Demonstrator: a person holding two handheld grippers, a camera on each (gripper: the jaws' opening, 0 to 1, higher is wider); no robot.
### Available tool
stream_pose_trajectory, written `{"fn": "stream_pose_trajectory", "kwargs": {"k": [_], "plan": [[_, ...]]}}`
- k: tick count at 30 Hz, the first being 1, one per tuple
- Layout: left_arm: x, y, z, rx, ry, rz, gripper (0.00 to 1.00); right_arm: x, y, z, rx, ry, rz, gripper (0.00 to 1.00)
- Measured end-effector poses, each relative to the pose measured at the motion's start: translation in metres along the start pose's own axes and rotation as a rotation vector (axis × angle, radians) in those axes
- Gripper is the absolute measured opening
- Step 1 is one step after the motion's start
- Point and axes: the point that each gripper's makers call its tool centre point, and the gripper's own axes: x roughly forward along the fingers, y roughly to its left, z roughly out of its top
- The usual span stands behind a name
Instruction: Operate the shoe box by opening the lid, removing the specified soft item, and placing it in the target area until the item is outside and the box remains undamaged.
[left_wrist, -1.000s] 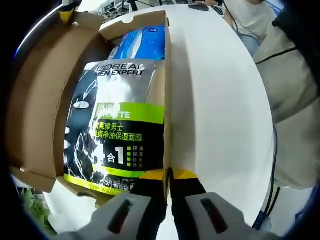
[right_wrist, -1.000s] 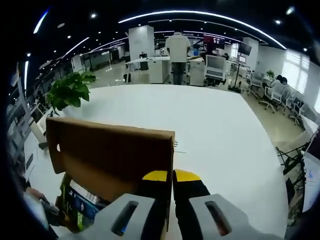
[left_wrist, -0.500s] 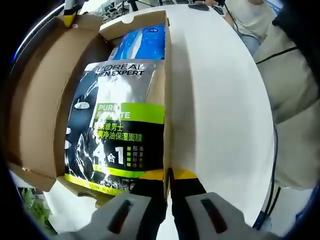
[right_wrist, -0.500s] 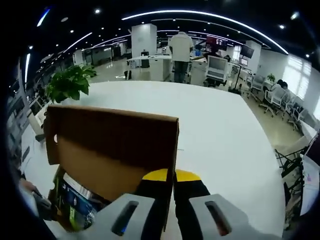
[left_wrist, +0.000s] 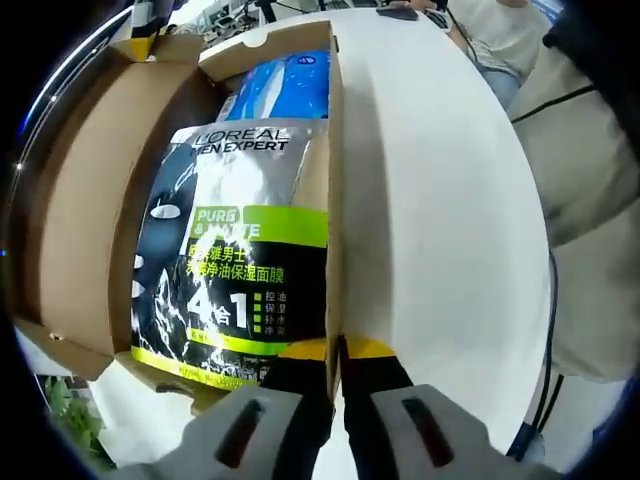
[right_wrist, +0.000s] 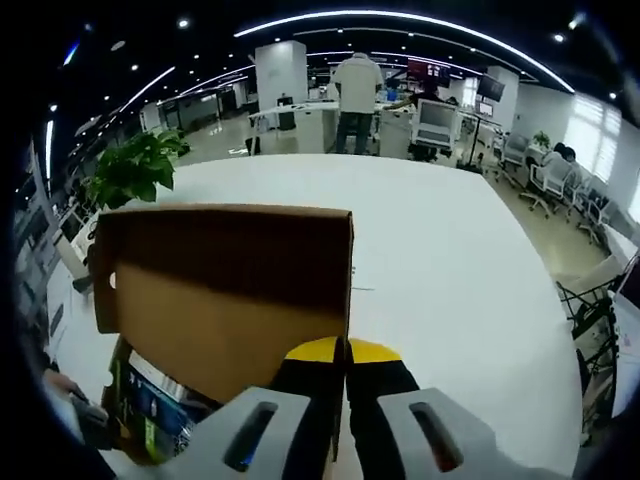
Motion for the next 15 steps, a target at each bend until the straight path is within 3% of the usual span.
{"fn": "stream_pose_trajectory", "kwargs": {"k": [8,15], "plan": [[0.0,0.0,0.0,0.001,0.004,-0.002,0.01,0.004,0.0,-0.002,-0.047,-0.001,0.001,0.0],[0.0,0.0,0.0,0.005,0.004,-0.001,0.01,0.011,0.0,-0.004,-0.028,0.006,-0.004,0.0]]}}
